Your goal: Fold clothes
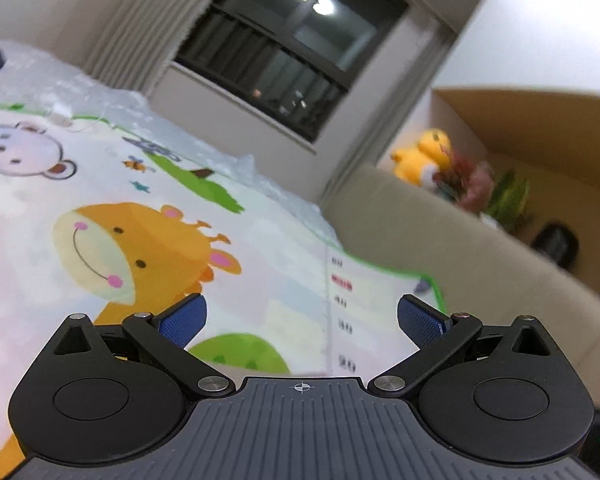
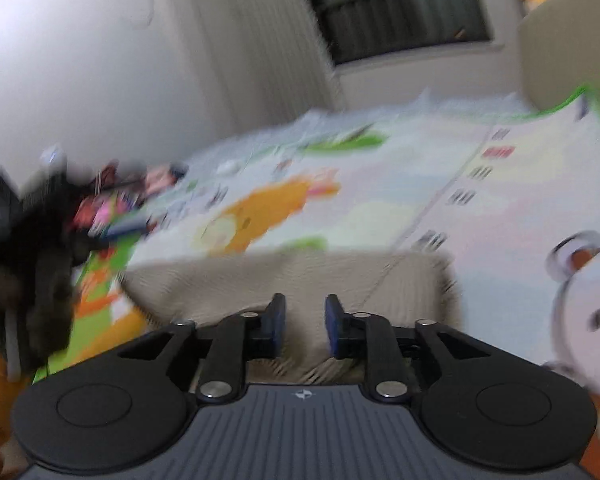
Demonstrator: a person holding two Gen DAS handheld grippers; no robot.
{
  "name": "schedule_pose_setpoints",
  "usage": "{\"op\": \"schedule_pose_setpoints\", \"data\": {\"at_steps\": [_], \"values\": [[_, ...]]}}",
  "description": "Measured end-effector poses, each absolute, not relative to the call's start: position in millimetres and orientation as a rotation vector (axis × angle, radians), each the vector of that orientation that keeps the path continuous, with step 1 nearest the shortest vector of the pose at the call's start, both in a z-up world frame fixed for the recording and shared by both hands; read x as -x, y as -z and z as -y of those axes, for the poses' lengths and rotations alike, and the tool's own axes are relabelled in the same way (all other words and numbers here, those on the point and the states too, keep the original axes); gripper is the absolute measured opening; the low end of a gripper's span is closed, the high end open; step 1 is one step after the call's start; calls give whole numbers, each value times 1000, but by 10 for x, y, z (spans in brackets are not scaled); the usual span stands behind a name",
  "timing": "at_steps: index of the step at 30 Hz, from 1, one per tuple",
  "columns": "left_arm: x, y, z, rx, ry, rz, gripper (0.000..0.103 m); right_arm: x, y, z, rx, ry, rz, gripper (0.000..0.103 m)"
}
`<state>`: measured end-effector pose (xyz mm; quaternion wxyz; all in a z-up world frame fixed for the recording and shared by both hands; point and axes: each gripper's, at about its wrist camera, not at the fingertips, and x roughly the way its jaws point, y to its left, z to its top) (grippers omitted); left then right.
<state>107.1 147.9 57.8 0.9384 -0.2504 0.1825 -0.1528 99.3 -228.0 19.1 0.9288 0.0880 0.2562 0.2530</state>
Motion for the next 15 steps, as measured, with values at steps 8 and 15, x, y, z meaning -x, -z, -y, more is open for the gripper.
{"op": "schedule_pose_setpoints", "data": {"at_steps": [8, 15], "values": [[-1118, -211, -1175, 278, 302, -670, 103, -1246, -30, 2543, -232, -346, -601, 62], [-1093, -101, -1531, 340, 265, -784, 103, -1245, 244, 2501, -141, -264, -711, 64]]}}
